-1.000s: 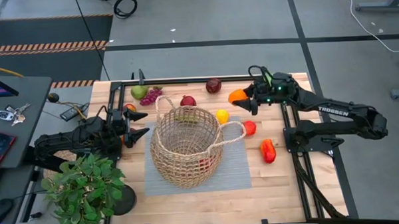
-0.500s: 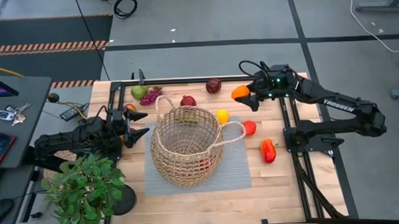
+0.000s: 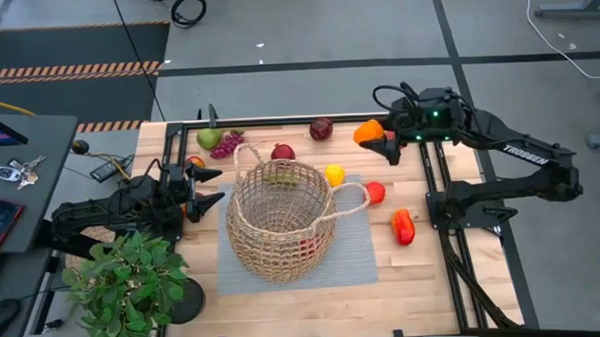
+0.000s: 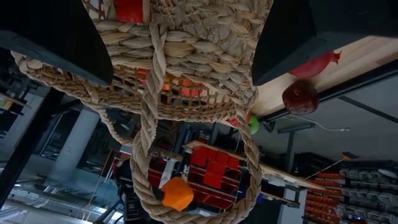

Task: Build produce basket
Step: Put the orange into the brown woven basket

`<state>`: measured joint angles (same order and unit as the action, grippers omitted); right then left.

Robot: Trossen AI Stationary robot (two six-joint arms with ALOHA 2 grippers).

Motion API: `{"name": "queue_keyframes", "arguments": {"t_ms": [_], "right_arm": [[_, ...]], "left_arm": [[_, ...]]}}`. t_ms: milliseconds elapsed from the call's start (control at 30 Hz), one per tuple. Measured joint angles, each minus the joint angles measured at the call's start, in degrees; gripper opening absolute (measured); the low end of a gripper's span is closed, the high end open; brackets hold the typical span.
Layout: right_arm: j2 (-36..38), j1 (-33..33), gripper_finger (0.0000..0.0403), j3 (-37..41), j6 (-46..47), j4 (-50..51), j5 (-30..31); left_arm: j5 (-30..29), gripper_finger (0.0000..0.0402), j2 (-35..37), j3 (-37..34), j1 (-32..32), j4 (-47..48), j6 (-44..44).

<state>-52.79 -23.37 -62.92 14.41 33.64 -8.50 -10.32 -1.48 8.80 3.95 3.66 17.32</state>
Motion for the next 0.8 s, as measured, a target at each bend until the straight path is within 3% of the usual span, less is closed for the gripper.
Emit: {"name": "queue_keyframes", "arguments": {"t_ms": [233, 333, 500, 800], "right_arm": [[-2.1, 4.9, 0.0344, 0.0, 0.9, -0.8, -0.7], [-4.2, 9.7, 0.0344, 0.0, 1.6, -1.5, 2.7], [-7.9, 18.6, 0.0344, 1.4, -0.5, -8.5, 13.5], [-8.2, 21.9, 0.0344, 1.4, -9.3, -15.5, 13.2]], "left_arm": [[0.0, 0.0389, 0.0, 0.0, 0.0, 0.0, 0.0], [0.0, 0.0389, 0.0, 0.0, 0.0, 0.0, 0.0], [0.0, 0.0389, 0.0, 0.0, 0.0, 0.0, 0.0], [0.0, 0.0389, 0.0, 0.0, 0.0, 0.0, 0.0]]}}
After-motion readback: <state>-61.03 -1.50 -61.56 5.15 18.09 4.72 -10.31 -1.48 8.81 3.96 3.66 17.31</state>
